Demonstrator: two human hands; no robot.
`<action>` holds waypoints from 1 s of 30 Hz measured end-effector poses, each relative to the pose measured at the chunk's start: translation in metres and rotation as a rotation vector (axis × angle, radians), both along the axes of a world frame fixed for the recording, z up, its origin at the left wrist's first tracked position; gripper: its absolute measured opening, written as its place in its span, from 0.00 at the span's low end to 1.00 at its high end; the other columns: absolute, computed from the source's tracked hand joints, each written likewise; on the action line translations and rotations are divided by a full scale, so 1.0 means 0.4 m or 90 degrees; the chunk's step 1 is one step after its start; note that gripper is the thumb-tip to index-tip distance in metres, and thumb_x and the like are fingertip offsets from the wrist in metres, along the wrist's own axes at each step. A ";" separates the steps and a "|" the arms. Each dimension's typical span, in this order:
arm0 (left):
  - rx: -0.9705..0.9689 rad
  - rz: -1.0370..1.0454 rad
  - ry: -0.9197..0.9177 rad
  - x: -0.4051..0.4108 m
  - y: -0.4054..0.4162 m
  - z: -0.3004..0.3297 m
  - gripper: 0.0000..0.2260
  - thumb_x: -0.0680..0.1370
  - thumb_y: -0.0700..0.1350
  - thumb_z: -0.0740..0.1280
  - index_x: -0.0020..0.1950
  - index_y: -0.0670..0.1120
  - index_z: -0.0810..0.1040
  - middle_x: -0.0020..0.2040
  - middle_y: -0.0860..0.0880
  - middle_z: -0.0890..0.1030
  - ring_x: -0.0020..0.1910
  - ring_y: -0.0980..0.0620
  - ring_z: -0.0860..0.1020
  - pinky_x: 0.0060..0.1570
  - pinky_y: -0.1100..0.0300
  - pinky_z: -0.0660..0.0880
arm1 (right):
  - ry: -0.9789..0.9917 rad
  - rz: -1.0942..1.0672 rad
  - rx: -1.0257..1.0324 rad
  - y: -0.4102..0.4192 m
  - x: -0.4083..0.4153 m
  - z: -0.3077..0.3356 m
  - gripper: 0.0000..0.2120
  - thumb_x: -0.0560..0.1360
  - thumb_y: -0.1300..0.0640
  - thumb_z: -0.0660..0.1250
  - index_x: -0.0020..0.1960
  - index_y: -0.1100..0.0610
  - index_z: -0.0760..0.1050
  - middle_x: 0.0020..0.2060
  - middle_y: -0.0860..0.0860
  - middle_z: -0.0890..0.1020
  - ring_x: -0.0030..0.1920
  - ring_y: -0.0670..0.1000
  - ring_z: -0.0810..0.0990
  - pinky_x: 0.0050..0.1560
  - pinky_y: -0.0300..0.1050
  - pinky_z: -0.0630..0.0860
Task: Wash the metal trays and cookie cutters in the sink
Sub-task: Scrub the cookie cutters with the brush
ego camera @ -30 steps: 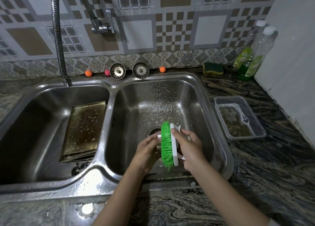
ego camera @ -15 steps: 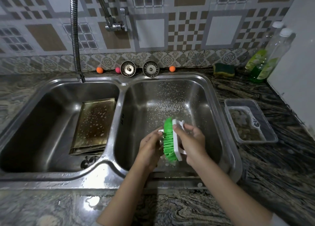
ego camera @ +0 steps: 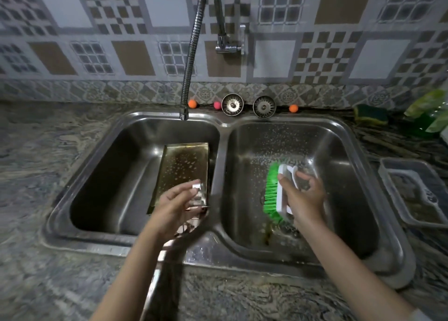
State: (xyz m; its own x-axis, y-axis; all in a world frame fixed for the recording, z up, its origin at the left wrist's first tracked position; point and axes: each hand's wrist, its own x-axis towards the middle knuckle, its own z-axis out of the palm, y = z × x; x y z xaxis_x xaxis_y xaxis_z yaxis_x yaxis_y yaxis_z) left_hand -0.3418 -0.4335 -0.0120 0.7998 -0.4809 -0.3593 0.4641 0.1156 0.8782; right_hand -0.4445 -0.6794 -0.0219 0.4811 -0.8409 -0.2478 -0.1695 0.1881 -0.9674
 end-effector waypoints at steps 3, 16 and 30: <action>0.287 -0.059 -0.080 0.080 0.105 -0.023 0.14 0.71 0.40 0.73 0.57 0.43 0.79 0.49 0.43 0.82 0.43 0.49 0.79 0.41 0.61 0.76 | 0.006 0.014 -0.014 0.043 0.011 -0.014 0.17 0.67 0.56 0.78 0.52 0.51 0.75 0.53 0.54 0.79 0.52 0.54 0.80 0.56 0.55 0.78; 0.670 -0.323 -0.179 0.219 0.135 -0.192 0.21 0.72 0.55 0.72 0.62 0.48 0.74 0.51 0.47 0.78 0.44 0.50 0.78 0.35 0.59 0.77 | 0.056 -0.062 -0.028 0.103 -0.006 -0.068 0.18 0.66 0.57 0.78 0.53 0.53 0.76 0.52 0.52 0.80 0.53 0.54 0.80 0.58 0.57 0.77; 0.406 -0.402 -0.372 0.001 -0.338 -0.088 0.19 0.74 0.46 0.72 0.63 0.43 0.75 0.55 0.44 0.80 0.54 0.48 0.79 0.56 0.57 0.75 | 0.014 -0.177 0.019 -0.130 -0.139 -0.036 0.16 0.66 0.53 0.78 0.50 0.46 0.75 0.50 0.56 0.82 0.49 0.53 0.83 0.51 0.51 0.80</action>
State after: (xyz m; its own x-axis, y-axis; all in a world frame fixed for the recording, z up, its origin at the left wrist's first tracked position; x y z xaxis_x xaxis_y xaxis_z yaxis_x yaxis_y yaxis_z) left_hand -0.3413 -0.5686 -0.0473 0.6015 -0.7263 -0.3328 -0.2319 -0.5574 0.7972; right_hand -0.5001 -0.7316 -0.0363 0.2269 -0.9320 -0.2826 -0.1287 0.2589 -0.9573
